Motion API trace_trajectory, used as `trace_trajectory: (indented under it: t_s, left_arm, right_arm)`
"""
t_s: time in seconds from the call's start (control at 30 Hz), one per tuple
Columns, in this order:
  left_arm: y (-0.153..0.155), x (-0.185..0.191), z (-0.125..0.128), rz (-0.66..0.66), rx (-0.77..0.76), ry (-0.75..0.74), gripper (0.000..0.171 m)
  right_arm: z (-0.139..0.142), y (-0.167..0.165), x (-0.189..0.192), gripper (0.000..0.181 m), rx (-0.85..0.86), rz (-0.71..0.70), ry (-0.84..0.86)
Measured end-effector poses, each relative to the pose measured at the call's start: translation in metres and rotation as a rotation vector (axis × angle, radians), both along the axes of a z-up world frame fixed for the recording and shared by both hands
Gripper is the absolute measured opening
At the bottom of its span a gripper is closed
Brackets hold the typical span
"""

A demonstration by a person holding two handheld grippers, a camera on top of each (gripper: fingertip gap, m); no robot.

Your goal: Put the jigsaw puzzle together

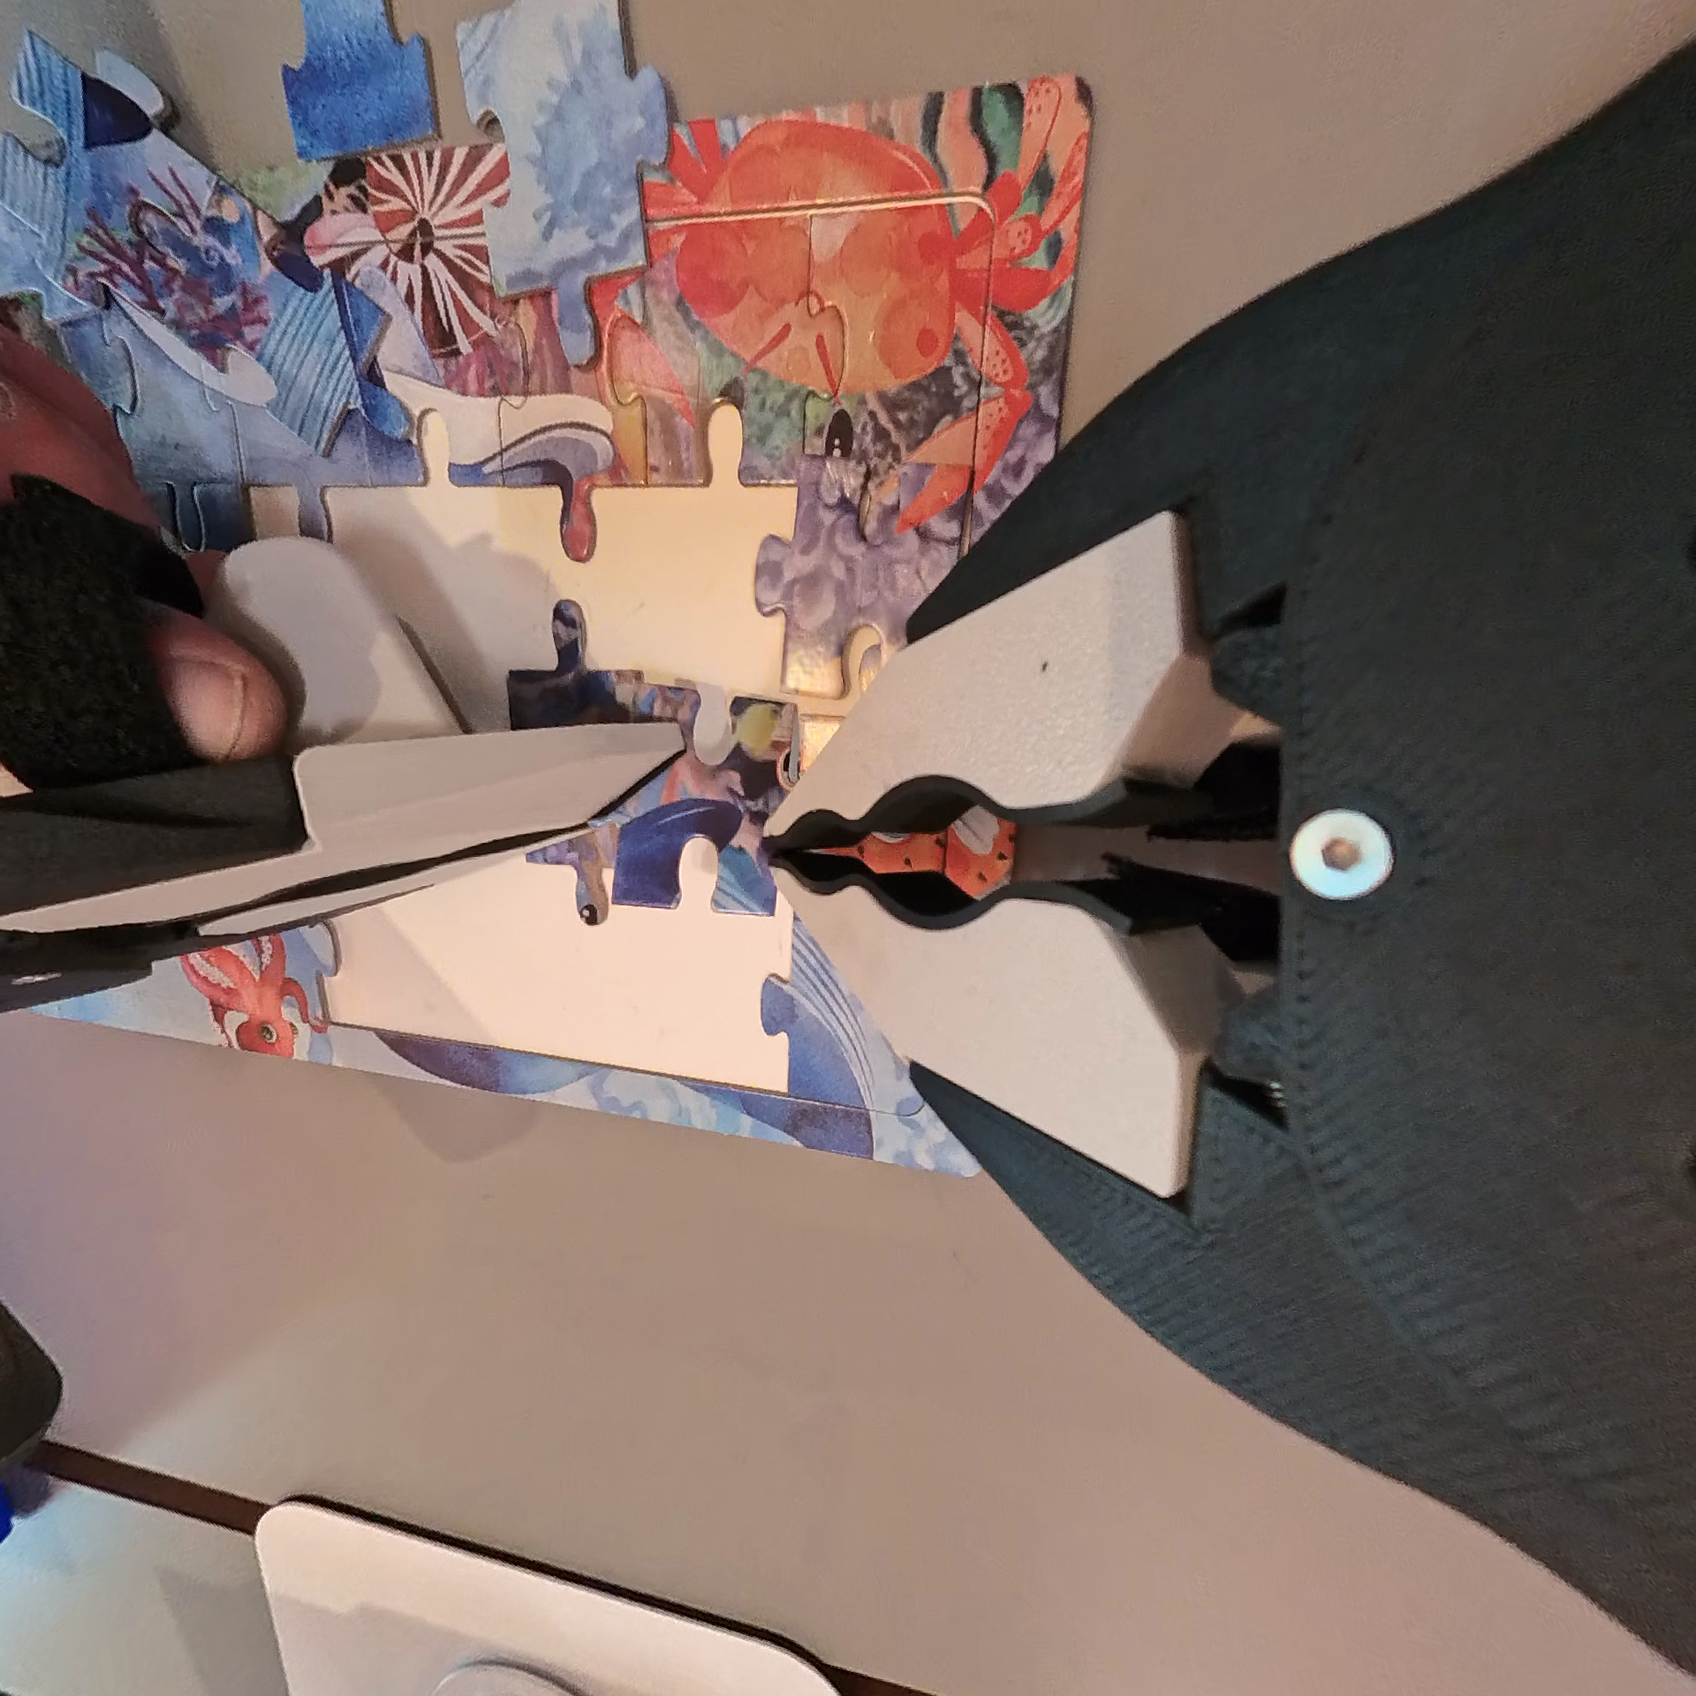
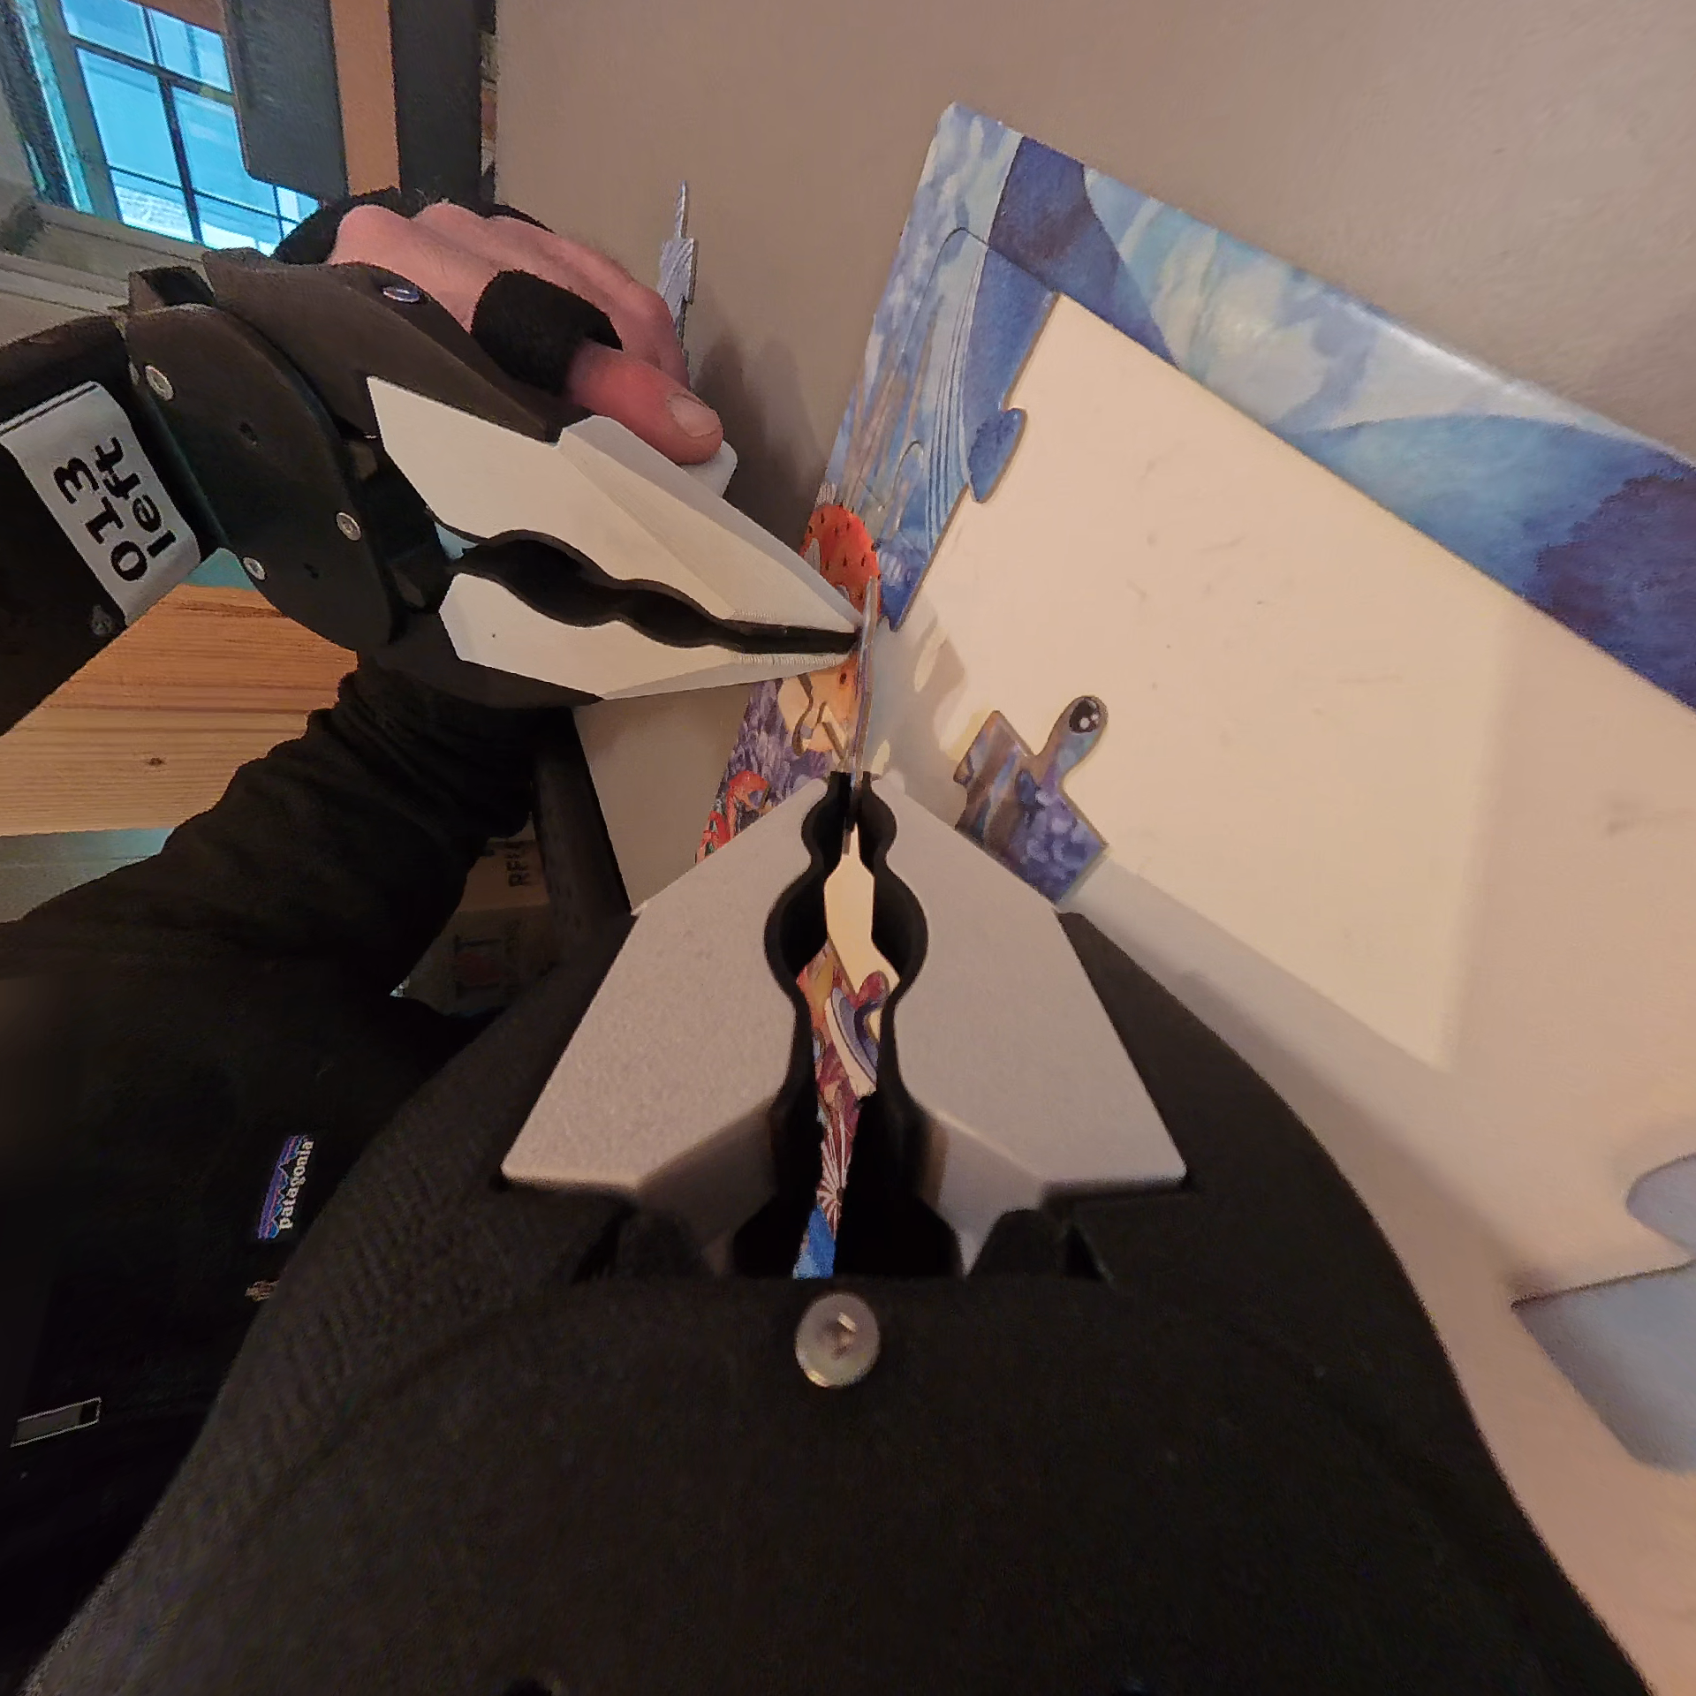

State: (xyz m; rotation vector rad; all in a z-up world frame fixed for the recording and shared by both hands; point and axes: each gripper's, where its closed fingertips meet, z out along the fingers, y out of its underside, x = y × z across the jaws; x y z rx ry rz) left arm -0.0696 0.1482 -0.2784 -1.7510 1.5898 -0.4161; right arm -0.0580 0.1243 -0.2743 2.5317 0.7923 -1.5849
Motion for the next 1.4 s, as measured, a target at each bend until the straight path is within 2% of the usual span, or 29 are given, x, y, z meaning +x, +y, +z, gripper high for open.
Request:
trace_trajectory:
  t_s: [0.57,0.63,0.87,1.0,1.07,1.13,1.4]
  left_arm:
    - [0.002,0.001,-0.003,-0.021,0.024,0.079,0.0]
    - [0.002,0.0,-0.004,-0.024,0.024,0.091,0.0]
    - [0.0,-0.001,-0.005,-0.025,0.015,0.099,0.0]
    - [0.0,-0.001,-0.006,-0.023,0.022,0.107,0.0]
    - [0.0,-0.001,-0.006,-0.023,0.02,0.108,0.0]
    - [0.001,-0.001,-0.006,-0.022,0.016,0.104,0.0]
    - [0.004,-0.003,0.005,-0.013,0.015,0.067,0.0]
  right_arm:
    - [-0.001,0.002,-0.004,0.003,-0.017,-0.008,-0.009]
    - [0.0,0.0,-0.004,0.014,-0.024,0.003,-0.011]
    - [0.003,0.001,-0.001,0.024,0.056,0.012,-0.048]
    - [0.005,0.007,0.005,0.021,0.124,0.005,-0.091]
    - [0.006,0.011,0.006,0.012,0.141,-0.01,-0.088]
    - [0.003,0.014,0.007,0.004,0.142,-0.022,-0.087]
    - [0.01,0.014,0.001,0.0,0.064,-0.055,0.019]
